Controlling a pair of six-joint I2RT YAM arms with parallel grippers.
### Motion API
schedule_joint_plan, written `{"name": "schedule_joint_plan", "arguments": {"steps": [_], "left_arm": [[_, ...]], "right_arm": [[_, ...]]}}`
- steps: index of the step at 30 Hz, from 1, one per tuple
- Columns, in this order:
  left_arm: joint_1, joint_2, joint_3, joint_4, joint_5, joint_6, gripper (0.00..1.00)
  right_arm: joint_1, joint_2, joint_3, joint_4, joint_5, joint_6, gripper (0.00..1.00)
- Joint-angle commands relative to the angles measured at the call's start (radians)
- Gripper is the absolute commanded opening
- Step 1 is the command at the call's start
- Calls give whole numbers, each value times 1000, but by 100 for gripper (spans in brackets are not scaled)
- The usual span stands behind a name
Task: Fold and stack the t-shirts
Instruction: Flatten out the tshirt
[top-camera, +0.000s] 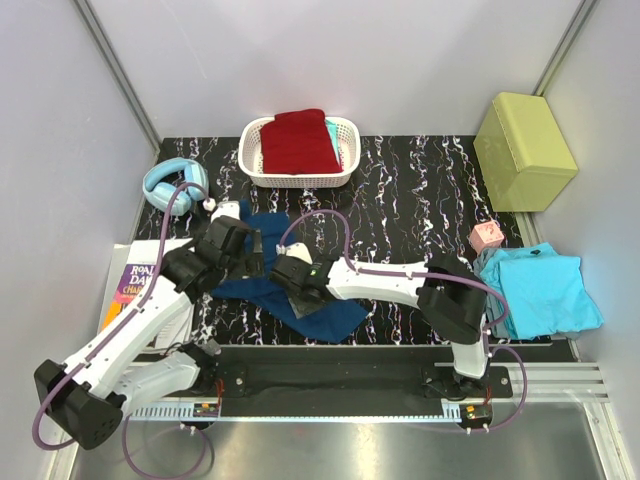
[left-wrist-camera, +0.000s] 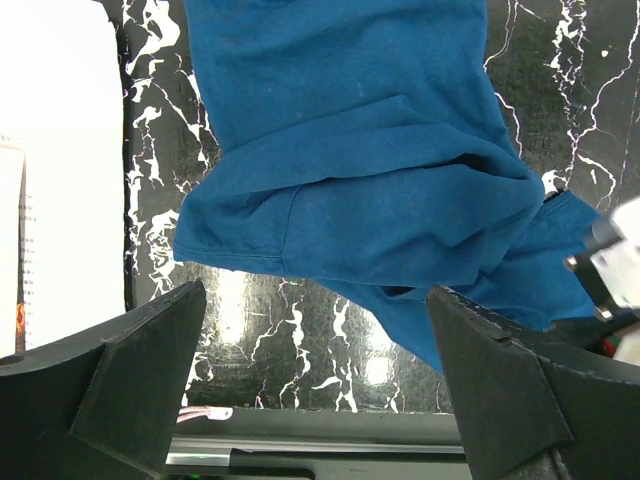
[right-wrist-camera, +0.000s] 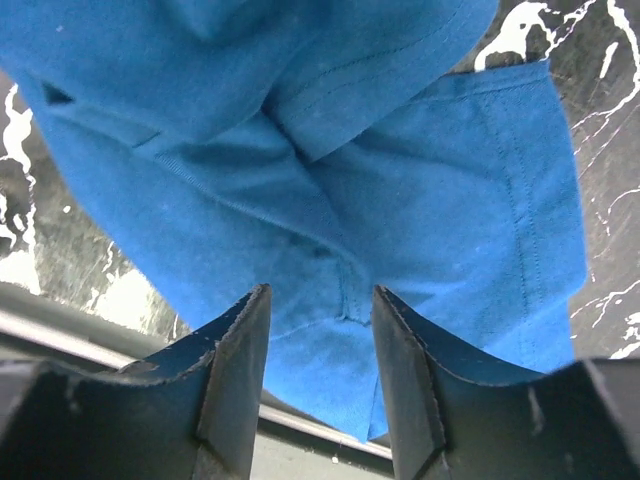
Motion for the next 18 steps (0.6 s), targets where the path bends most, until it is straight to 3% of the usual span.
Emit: {"name": "schedule_joint_plan", "arguments": {"steps": [1, 10, 18], "left_arm": [[-4, -34, -6, 18, 15, 3, 99], [-4, -38, -6, 14, 19, 4, 99], [-6, -26, -7, 14, 25, 7, 99]], "right_arm": [[5, 15, 49, 2, 76, 17, 50], [3, 10, 43, -8, 164, 54, 43], [-9, 46, 40, -26, 144, 75, 37]]}}
